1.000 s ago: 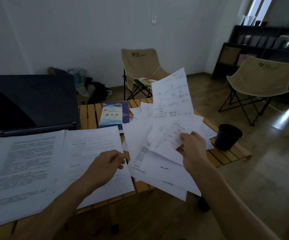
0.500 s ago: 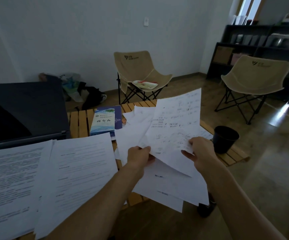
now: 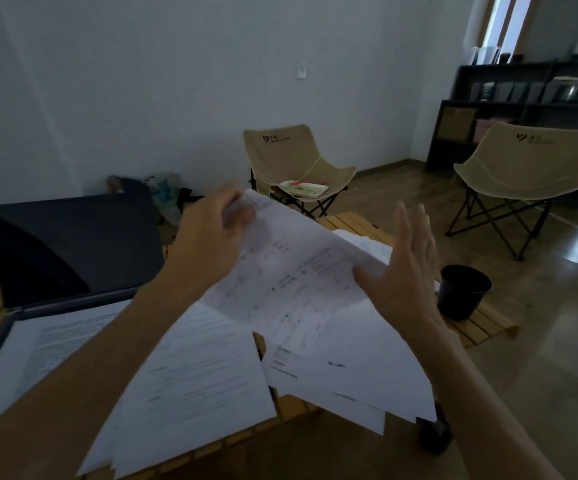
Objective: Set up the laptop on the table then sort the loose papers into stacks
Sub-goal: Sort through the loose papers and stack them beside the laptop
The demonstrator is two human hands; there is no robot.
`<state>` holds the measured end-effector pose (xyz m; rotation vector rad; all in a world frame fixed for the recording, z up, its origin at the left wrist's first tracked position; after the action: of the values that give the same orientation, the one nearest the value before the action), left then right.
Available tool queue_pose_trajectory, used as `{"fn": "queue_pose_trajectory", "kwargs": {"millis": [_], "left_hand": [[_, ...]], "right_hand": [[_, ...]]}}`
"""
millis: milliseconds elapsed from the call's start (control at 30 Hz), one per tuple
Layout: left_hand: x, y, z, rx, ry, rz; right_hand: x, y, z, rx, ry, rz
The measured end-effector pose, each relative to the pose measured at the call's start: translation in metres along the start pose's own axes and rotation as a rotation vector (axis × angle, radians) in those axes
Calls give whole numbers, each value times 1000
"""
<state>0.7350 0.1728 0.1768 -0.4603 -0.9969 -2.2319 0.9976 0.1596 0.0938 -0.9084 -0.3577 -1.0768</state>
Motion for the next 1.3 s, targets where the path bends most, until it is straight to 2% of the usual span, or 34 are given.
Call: {"fn": "queue_pose_trajectory", "kwargs": {"millis": [67, 133, 167, 233, 300, 367, 433, 500, 600, 667, 767, 800, 900, 967, 1033, 1100, 1133, 1300], "left_hand": [[19, 10, 8, -72, -19, -17], [32, 23, 13, -125, -31, -46], [36, 27, 14, -139, -26, -63], [46, 19, 18, -110, 49, -63], [53, -9, 18, 26, 143, -26], [50, -42, 1, 272, 151, -239], [22, -65, -32, 505, 12, -517], [-10, -77, -71, 638, -127, -555], [-36, -107, -104, 762, -166, -586], [-27, -134, -107, 863, -133, -490], [-3, -178, -109, 906, -163, -300], [2, -192, -112, 919, -183, -268], [6, -215, -128, 957, -332, -159], [5, -220, -133, 916, -360, -3], [8, -218, -131, 852, -262, 293], [3, -202, -126, 676, -195, 627], [-7, -191, -126, 599, -210, 663], [-82, -127, -153, 471, -479, 200]], "right_hand": [[-5, -28, 4, 59, -231, 66], [-18, -51, -4, 25, -470, 279], [-22, -58, -9, -15, -493, 416], [-26, -63, -13, -58, -405, 567], [-29, -56, -16, -128, -344, 736], [-36, -48, -22, -221, -372, 935], [-51, -43, -32, -334, -447, 1097], [-72, -45, -47, -434, -514, 1134], [-109, -59, -75, -515, -612, 1103], [-127, -66, -84, -535, -695, 1068], [-138, -54, -80, -530, -770, 911], [-138, -41, -76, -485, -746, 748], [-133, 0, -72, -181, -721, -7], [-137, 21, -83, -105, -805, -254], [-141, 35, -91, -128, -846, -290], [-143, 37, -94, -125, -854, -299], [-142, 36, -95, -115, -853, -307], [-139, 33, -98, -95, -831, -287]]}}
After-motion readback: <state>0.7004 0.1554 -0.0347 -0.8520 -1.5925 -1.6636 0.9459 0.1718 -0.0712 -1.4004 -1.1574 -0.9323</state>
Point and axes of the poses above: each hand's wrist, its own z-axis towards the middle knuckle, its own x-axis out of the back of the hand, y = z × x, the point moved 6 cm from there along z, towards the middle knuckle, and after that the axes turned 4 degrees about x, right-handed, at the moved point
